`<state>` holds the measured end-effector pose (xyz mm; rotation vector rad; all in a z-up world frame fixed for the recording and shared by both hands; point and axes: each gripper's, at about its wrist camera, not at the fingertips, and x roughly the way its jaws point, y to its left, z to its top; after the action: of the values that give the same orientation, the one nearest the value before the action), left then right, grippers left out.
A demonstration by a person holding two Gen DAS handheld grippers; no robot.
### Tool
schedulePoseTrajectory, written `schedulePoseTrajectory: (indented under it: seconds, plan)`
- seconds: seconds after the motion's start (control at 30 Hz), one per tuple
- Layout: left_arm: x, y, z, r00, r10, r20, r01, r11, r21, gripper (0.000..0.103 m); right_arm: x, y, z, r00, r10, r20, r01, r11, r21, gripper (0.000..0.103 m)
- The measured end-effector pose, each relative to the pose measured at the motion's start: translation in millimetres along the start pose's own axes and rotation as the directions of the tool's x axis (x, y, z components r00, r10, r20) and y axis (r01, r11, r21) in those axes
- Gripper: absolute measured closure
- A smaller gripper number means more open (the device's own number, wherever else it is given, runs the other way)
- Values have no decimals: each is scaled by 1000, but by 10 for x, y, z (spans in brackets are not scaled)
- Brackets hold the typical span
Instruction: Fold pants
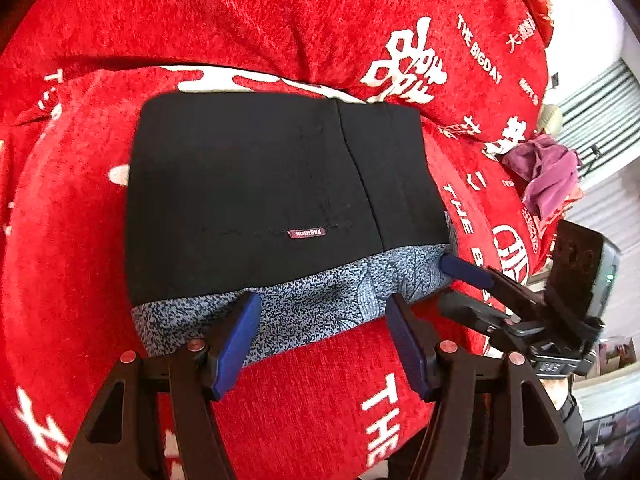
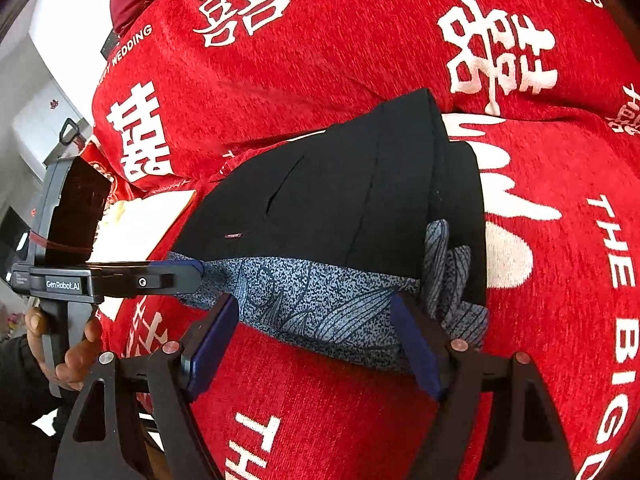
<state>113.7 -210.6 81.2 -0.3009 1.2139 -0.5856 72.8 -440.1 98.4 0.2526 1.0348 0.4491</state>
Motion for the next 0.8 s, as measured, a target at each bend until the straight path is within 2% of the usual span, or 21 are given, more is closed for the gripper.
schedulePoseTrajectory:
  seconds: [0.07, 0.13, 0.17, 0.2, 0.23, 0.3, 0.47, 0.6, 0.7, 0.8]
  plan:
    - [-133, -81, 133, 999, 4, 42, -5, 1000, 18, 37, -95, 58, 105, 1000, -9, -12, 9, 1000, 8, 21]
    - [-221, -125, 317, 996, 30, 81, -33, 999, 26, 36, -245, 129, 249, 999, -23, 44, 25, 999, -32, 21]
    - [-221, -121, 446, 995, 48, 86, -50, 999, 15, 26, -320, 181, 383, 995, -53, 86, 59, 996, -73, 19]
    - [-202, -101, 569, 994, 68, 88, -67, 998, -7, 5, -335, 201, 476, 991, -78, 105, 88, 991, -99, 15]
    - [-182, -68, 672, 991, 91, 97, -88, 996, -34, 0, -321, 214, 581, 988, -102, 115, 115, 986, -117, 13]
    - [-77, 13, 907, 987, 130, 95, -121, 988, -91, 0, -168, 188, 852, 987, -125, 100, 139, 980, -142, 7]
    - [319, 203, 1183, 984, 175, -11, -175, 976, -130, 0, 425, 61, 1313, 989, -149, -20, 143, 975, -172, 7]
    - [518, 255, 1194, 974, 222, -40, -225, 970, -89, 0, 736, -60, 1405, 984, -154, -95, 135, 974, -182, 7]
    - [575, 198, 1165, 967, 250, -40, -251, 967, -29, 0, 924, -158, 1355, 968, -172, -182, 138, 972, -188, 4]
    - [641, 198, 1155, 962, 268, -52, -269, 963, -19, 0, 982, -210, 1288, 965, -167, -202, 125, 971, -204, 1]
